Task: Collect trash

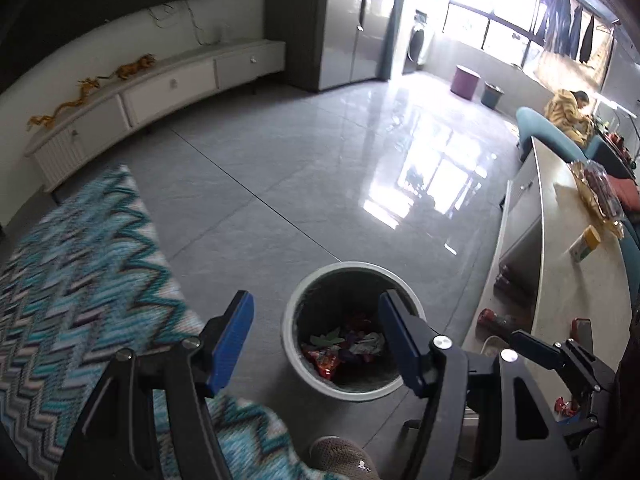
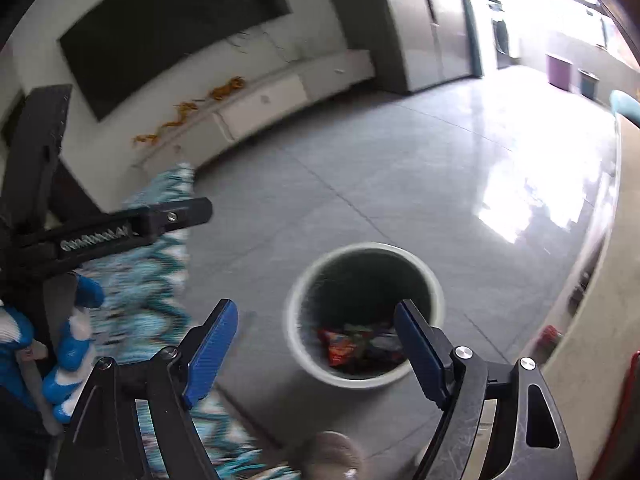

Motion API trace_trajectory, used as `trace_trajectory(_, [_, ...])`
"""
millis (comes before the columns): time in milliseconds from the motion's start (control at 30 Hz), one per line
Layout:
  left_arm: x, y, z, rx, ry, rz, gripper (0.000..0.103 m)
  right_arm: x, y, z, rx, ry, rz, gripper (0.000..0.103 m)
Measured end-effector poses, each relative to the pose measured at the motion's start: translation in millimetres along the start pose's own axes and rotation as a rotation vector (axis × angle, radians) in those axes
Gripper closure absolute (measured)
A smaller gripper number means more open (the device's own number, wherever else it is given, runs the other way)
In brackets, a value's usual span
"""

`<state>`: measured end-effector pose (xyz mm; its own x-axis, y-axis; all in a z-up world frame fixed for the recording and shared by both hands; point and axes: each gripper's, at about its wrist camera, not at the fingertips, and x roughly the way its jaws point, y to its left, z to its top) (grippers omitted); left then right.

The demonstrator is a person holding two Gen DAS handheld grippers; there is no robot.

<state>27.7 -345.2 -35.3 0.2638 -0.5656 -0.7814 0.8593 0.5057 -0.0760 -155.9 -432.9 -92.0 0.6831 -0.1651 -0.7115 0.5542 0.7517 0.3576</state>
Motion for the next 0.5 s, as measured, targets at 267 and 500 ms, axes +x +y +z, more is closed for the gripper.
trace_trajectory(267, [-122,41,-18,-0.106,-0.196,0.099,0.039,-69,62,7,-0.093,-0.130,0.121,0.021])
trace_trajectory(500, [-217,58,-56,-0.142,-0.327,0.196,0.027,-128,104,-7,-0.179,-0.205,0.169,0.018])
